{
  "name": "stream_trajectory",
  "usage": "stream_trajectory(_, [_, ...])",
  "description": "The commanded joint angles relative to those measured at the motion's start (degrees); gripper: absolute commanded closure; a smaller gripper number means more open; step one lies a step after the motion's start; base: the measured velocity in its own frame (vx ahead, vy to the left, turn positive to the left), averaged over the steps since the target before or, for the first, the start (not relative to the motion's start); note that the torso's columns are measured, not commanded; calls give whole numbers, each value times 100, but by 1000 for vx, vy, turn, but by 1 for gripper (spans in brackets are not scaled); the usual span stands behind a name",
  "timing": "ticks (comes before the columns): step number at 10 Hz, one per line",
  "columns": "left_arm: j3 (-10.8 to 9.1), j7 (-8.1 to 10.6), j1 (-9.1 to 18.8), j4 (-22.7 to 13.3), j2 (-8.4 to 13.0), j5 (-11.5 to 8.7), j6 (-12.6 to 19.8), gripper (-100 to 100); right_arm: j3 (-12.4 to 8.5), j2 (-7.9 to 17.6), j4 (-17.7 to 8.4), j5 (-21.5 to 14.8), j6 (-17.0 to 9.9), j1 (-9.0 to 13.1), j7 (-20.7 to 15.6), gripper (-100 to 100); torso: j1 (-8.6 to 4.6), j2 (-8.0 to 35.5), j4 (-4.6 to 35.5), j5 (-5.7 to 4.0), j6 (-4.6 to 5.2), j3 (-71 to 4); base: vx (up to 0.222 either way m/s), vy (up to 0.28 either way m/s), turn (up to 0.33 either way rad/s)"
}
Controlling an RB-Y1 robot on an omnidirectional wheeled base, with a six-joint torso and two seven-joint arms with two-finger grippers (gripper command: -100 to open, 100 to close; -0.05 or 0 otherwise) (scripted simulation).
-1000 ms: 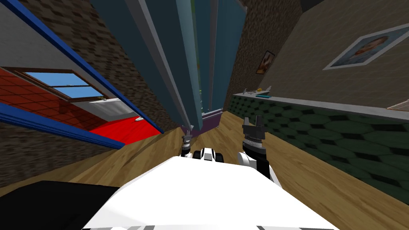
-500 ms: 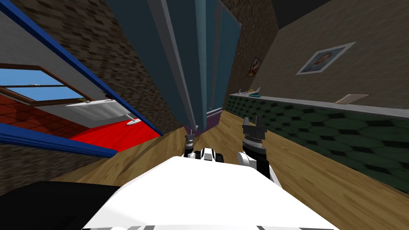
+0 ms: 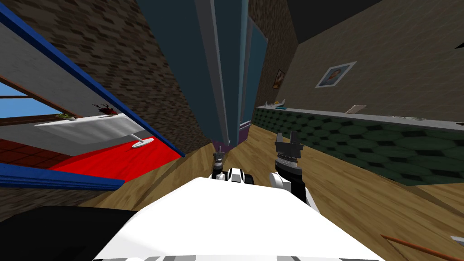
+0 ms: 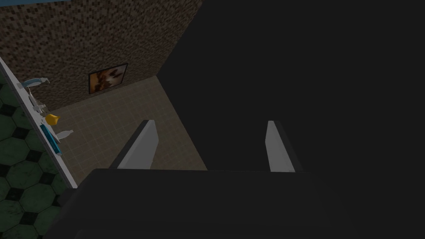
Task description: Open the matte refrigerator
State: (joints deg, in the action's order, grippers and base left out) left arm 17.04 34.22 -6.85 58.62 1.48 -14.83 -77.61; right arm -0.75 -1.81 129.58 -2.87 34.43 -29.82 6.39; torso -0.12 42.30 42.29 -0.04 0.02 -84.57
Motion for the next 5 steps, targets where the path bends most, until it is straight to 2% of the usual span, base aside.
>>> stream_trajectory(1, [9, -32, -6, 5, 238, -5, -3, -100, 0, -1, 0, 0, 0, -2, 0, 0, -22, -27, -6, -5, -4, -14, -12, 7, 14])
stream_trajectory(4, [-20, -63, -11, -10, 580, -17, -24, -100, 1, -2, 1, 0, 1, -4, 0, 0, -3, -18, -5, -1, -2, -11, 22, -43, 10])
stream_trajectory(5, [-75, -118, -22, -30, 594, -42, -75, -100, 1, -2, 1, 0, 1, -4, 0, 0, 4, -8, -2, 2, -2, -4, 58, -106, 68])
